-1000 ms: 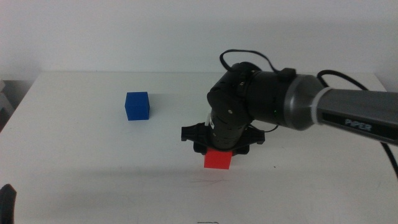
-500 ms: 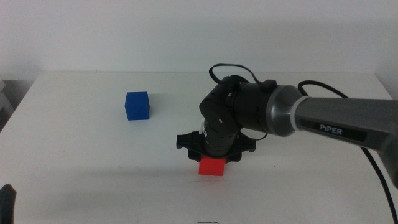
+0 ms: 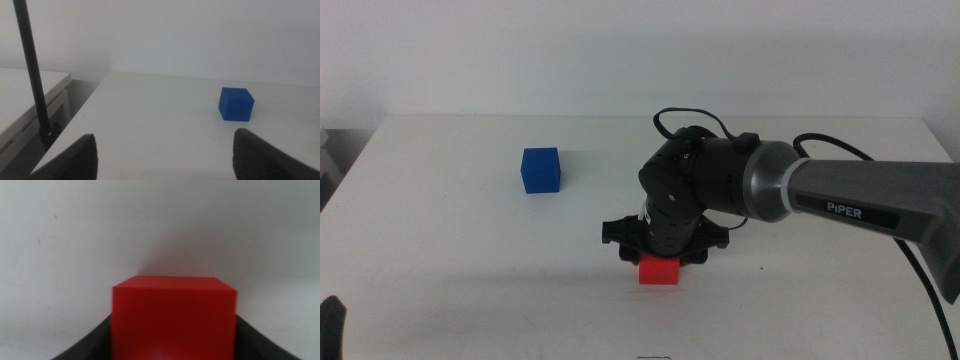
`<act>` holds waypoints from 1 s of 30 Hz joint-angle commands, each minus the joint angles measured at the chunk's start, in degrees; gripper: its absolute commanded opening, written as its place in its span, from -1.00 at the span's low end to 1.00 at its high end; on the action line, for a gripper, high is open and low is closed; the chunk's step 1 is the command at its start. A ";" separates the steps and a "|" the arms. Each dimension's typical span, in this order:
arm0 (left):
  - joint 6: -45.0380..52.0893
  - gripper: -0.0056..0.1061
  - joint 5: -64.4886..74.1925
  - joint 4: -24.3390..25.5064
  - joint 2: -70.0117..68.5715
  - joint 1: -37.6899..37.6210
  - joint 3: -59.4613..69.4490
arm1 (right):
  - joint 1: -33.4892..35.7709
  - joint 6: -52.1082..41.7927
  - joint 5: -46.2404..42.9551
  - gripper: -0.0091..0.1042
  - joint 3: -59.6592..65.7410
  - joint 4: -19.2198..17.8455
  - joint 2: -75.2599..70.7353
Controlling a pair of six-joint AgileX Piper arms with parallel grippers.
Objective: Stack red cubes first, then green, then blue cubes in a specific spot.
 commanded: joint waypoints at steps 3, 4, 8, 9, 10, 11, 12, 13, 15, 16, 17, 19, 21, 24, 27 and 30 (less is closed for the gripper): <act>-0.68 0.73 -5.04 -0.29 -1.14 -0.12 -0.20 | 0.11 -0.36 -0.92 0.29 -1.54 -0.38 -2.76; -0.68 0.73 -5.04 -0.29 -1.14 -0.12 -0.20 | 0.11 -0.36 -0.92 0.35 -1.54 -0.38 -2.76; -0.68 0.73 -5.04 -0.29 -1.14 -0.12 -0.20 | 0.06 -0.36 -1.17 0.50 -1.54 -0.94 -2.76; -0.68 0.73 -5.04 -0.29 -1.14 -0.12 -0.20 | 0.00 -0.36 -0.85 0.52 -1.61 0.10 -2.76; -0.68 0.73 -5.04 -0.29 -1.14 -0.12 -0.20 | -0.01 -0.36 -0.69 0.52 -1.61 0.19 -2.91; -0.68 0.73 -5.04 -0.29 -1.14 -0.12 -0.20 | 0.54 -0.36 -0.01 0.52 -2.08 -0.70 -3.82; -0.68 0.73 -5.04 -0.29 -1.14 -0.12 -0.20 | 0.59 -0.36 0.16 0.52 -2.08 -0.82 -4.15; -0.68 0.73 -5.04 -0.29 -1.14 -0.12 -0.20 | 0.59 -0.36 0.51 0.52 -2.08 -0.90 -4.38; -0.68 0.73 -5.04 -0.29 -1.14 -0.12 -0.20 | 0.53 -0.25 1.84 0.52 -2.08 -1.13 -4.93; -0.68 0.73 -5.04 -0.29 -1.14 -0.12 -0.20 | 0.53 -0.25 2.30 0.52 -2.08 -1.47 -5.00; -0.68 0.73 -5.04 -0.29 -1.14 -0.12 -0.20 | 0.53 -0.10 2.70 0.52 -2.08 -1.61 -5.31; -0.68 0.73 -5.04 -0.29 -1.14 -0.12 -0.20 | 0.53 0.22 3.70 0.52 -2.44 -1.76 -5.60; -0.68 0.73 -5.04 -0.29 -1.14 -0.12 -0.20 | 0.62 0.11 5.12 0.52 -3.12 -1.76 -6.13; -0.68 0.73 -5.04 -0.29 -1.14 -0.12 -0.20 | 1.05 -0.63 7.96 0.52 -4.65 -1.89 -7.54; -0.68 0.73 -5.04 -0.29 -1.14 -0.12 -0.20 | 1.36 -0.93 10.94 0.52 -6.71 -2.14 -10.19; -0.68 0.73 -5.04 -0.29 -1.14 -0.12 -0.20 | 1.35 -1.46 13.09 0.52 -9.03 -2.64 -13.56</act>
